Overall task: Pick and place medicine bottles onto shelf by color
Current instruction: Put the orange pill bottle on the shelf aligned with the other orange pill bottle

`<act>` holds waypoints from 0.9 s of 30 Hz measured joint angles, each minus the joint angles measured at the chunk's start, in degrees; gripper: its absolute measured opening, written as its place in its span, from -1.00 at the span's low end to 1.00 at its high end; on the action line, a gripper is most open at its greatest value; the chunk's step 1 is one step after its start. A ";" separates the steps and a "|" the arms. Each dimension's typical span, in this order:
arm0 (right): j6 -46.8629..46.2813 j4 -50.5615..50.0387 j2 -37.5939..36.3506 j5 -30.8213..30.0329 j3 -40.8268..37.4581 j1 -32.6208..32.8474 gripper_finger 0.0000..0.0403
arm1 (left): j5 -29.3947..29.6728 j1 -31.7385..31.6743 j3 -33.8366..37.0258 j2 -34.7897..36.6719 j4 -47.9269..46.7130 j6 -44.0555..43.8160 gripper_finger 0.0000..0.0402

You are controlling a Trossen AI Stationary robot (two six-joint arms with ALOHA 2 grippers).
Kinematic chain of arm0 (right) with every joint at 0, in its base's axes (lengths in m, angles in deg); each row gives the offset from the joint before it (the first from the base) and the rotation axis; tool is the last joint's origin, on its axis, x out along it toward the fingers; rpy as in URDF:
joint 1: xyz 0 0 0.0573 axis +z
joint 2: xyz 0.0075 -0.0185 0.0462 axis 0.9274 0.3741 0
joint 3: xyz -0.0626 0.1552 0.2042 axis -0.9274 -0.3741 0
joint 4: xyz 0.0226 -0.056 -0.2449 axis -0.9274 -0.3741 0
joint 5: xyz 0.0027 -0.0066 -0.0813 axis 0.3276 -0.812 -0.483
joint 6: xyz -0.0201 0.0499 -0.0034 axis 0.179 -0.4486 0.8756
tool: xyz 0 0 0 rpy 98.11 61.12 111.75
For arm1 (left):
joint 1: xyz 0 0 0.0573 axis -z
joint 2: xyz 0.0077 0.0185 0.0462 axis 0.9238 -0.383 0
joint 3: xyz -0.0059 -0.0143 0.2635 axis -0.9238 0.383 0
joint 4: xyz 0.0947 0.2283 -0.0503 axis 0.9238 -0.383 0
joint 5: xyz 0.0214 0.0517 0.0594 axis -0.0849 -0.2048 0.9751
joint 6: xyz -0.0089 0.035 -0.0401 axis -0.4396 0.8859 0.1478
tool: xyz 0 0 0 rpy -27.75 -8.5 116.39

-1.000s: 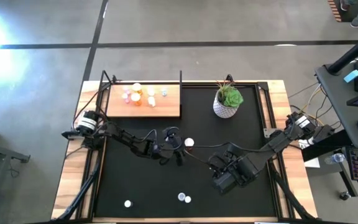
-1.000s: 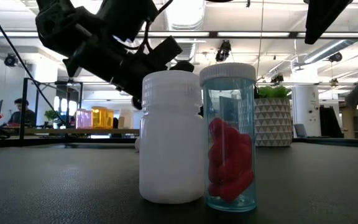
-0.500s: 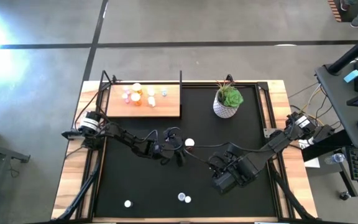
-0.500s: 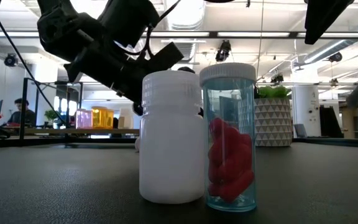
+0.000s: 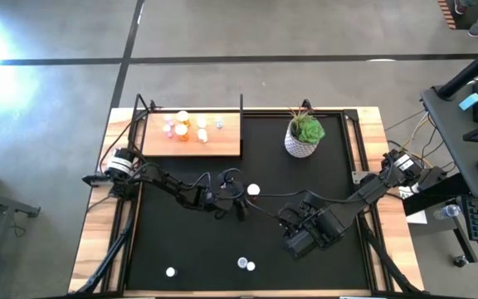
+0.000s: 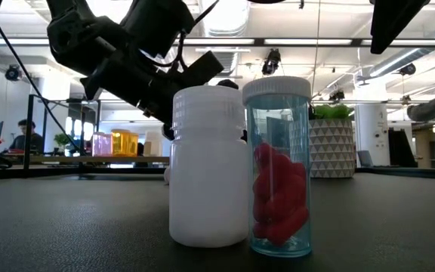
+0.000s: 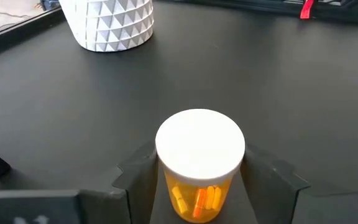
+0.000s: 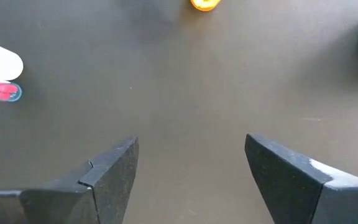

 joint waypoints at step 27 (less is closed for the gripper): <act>2.11 0.04 -0.31 -0.02 -0.02 -0.73 0.36 | 20.47 -1.04 17.77 42.31 -30.82 -10.16 -0.05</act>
